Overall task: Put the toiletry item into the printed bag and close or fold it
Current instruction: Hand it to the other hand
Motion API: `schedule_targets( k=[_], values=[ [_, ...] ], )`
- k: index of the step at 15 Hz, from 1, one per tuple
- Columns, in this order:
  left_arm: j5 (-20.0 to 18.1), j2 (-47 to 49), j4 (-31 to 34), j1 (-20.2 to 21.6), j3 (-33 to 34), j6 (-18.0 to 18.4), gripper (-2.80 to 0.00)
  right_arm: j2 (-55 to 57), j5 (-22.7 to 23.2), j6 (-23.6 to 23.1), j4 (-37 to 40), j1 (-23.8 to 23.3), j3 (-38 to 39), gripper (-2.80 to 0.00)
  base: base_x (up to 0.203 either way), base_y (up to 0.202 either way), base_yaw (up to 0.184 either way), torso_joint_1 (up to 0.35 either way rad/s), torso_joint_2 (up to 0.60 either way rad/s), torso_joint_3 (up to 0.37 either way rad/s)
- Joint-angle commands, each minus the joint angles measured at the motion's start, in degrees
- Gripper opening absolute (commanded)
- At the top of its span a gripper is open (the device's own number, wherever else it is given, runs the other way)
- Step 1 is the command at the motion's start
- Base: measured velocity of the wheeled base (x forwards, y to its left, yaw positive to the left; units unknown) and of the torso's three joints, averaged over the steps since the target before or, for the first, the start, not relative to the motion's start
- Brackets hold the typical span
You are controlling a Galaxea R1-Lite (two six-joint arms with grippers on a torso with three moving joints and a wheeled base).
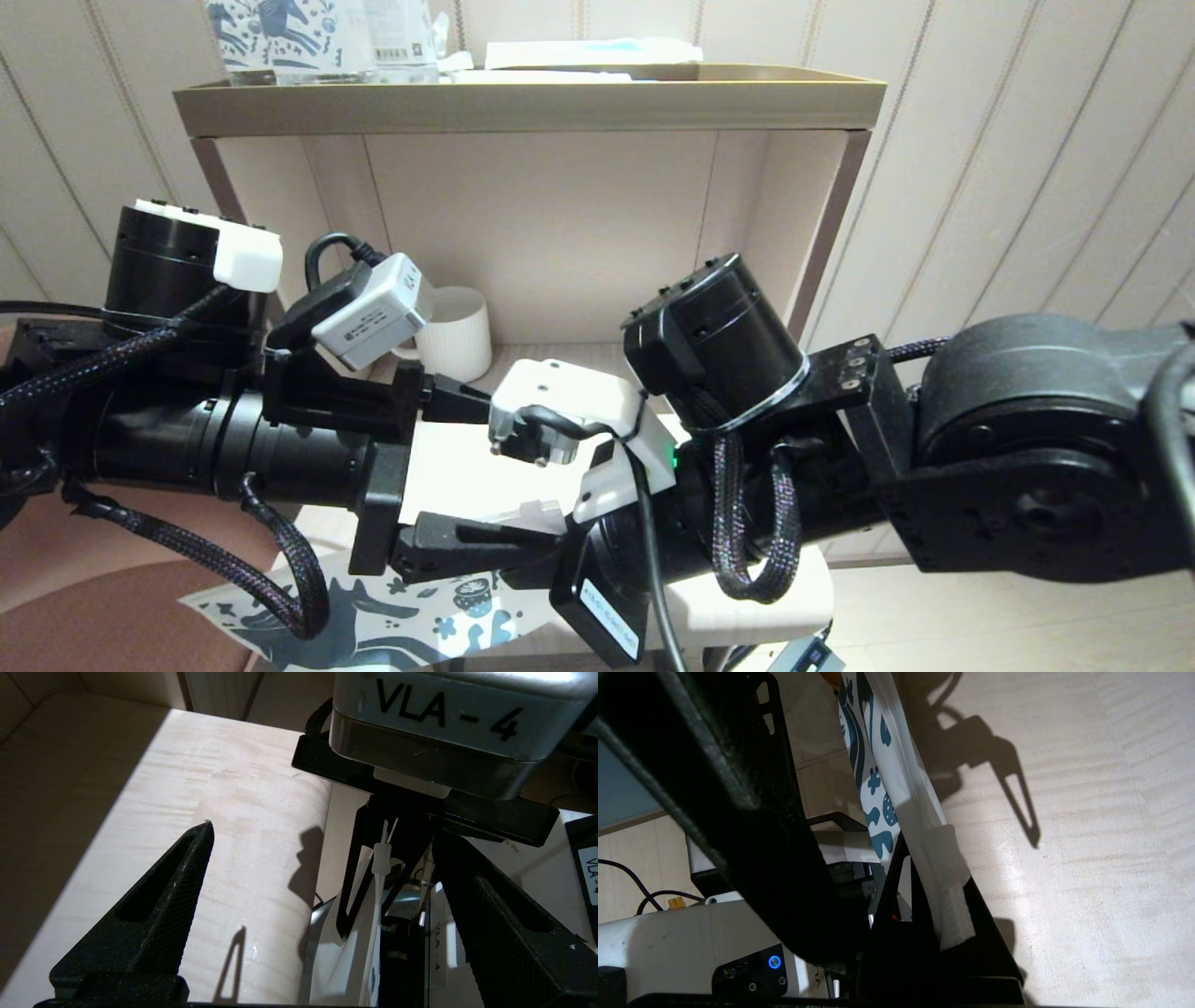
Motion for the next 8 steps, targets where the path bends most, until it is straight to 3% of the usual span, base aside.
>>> schedule_targets(
  k=[1,4,5,8],
  values=[
    [-0.28,0.09,-0.05,-0.52,0.43,0.15,0.0,-0.09,0.12,-0.07,0.06,-0.06,-0.03,-2.8,0.0,0.0,0.0,0.0,0.0,0.0],
    [-0.28,0.09,-0.05,-0.53,0.52,0.94,0.0,-0.22,0.12,-0.11,0.06,-0.07,-0.05,-2.8,0.0,0.0,0.0,0.0,0.0,0.0],
    [-0.28,0.09,-0.05,-0.53,0.52,0.94,-2.8,-0.19,0.12,-0.16,-0.03,-0.07,-0.05,-2.8,0.0,0.0,0.0,0.0,0.0,0.0],
    [-0.44,0.09,-0.05,-0.53,0.35,0.86,-2.8,-0.02,0.12,-0.25,-0.03,-0.07,-0.05,-2.8,0.0,0.0,0.0,0.0,0.0,0.0]
  ],
)
